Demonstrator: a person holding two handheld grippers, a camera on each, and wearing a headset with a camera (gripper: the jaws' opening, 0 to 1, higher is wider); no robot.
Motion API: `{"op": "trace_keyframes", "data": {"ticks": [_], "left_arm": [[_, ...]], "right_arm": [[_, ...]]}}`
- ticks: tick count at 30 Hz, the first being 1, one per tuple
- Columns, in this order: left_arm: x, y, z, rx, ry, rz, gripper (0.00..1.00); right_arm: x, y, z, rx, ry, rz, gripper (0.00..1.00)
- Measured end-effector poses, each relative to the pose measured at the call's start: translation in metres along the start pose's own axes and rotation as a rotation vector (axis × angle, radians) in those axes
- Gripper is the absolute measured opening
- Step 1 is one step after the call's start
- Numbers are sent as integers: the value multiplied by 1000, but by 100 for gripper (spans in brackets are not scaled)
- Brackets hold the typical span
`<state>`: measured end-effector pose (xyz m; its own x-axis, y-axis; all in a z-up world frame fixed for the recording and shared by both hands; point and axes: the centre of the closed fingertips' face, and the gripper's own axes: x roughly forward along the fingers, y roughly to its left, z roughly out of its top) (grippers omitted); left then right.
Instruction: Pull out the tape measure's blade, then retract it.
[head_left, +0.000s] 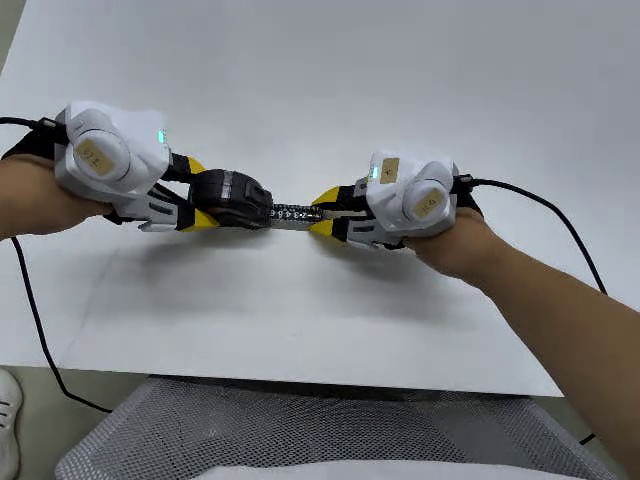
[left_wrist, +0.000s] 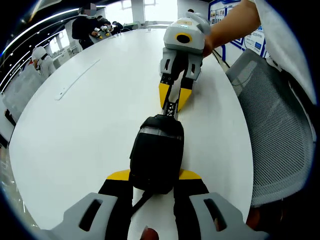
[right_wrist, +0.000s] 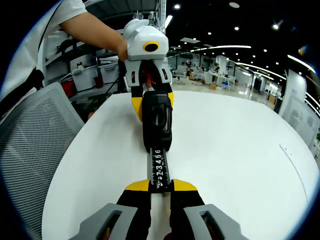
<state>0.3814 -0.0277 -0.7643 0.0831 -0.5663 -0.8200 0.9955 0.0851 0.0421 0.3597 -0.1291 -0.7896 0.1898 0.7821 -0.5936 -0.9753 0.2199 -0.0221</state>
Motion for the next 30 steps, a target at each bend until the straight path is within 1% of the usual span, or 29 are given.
{"op": "trace_keyframes", "data": {"ticks": [12, 18, 30], "left_arm": [[0, 0, 0, 2, 2, 3, 26], [0, 0, 0, 6, 0, 4, 26], [0, 0, 0, 2, 1, 3, 26]], "right_arm": [[-18, -1, -7, -10, 22, -7, 9], [-23, 2, -12, -5, 29, -14, 9], [-31, -1, -18, 13, 36, -21, 9]]}}
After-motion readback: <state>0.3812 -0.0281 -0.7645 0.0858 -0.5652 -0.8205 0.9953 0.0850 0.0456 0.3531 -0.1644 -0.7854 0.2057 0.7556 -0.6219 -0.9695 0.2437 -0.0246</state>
